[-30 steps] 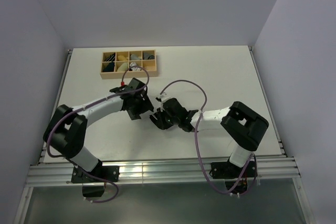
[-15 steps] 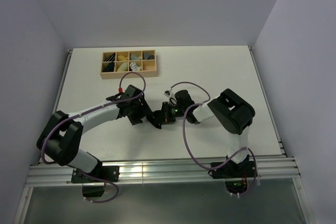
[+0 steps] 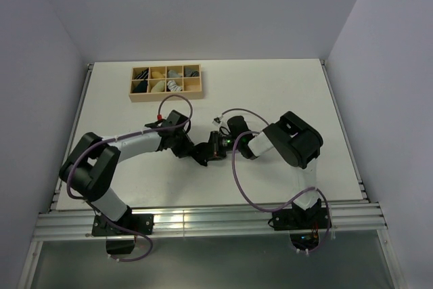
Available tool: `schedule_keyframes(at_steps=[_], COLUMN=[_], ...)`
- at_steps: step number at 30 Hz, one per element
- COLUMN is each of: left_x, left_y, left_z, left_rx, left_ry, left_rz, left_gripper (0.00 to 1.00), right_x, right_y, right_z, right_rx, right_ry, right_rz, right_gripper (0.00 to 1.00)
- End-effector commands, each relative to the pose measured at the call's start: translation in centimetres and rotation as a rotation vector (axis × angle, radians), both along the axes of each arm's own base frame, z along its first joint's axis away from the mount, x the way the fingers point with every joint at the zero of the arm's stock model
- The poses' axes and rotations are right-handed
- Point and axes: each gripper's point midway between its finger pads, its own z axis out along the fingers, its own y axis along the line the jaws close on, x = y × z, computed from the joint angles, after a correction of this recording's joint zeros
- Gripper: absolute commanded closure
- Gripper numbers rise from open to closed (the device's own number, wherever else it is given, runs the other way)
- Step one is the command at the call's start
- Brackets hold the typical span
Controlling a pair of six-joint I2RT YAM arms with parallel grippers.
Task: Roll the socks
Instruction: Roll the sock at the center of the board.
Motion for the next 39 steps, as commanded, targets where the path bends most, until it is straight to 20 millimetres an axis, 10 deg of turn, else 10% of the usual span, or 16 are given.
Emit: schedule_keyframes(at_steps=[1,7,16,22,39], left_x=[1.0,1.0,1.1,1.1,0.7], left_y=[0.4,0.5,0.5,0.2,-0.8], left_z=[-0.5,-0.8,-0.7,-0.5,-0.7], left_rx=[0.064,0.112,0.209,0.227,0.207], left_ry=[-0.013,0.024,0.116,0.151,0.17], left_rz=[0.005,-0.029,-0.127,-0.178,-0.224], left_gripper=[0.72,0.99,1.0,1.0,1.0], right_x=[-1.2,0.6,3.4,1.7,1.1], right_y=[-2.1,-3.0,-5.0,-2.2,-0.4], right_z=[-3.9,-1.4,3.6,5.8,1.8], right_rx=[-0.141,-0.254,-0.572,-0.655,-0.896], right_ry=[0.086,-0.134,-0.633,-0.883,-1.013], right_rz=[-0.036,-0.06,-0.208,-0.157,-0.089], right_gripper=[0.95,0.71,0.53,0.5,0.49])
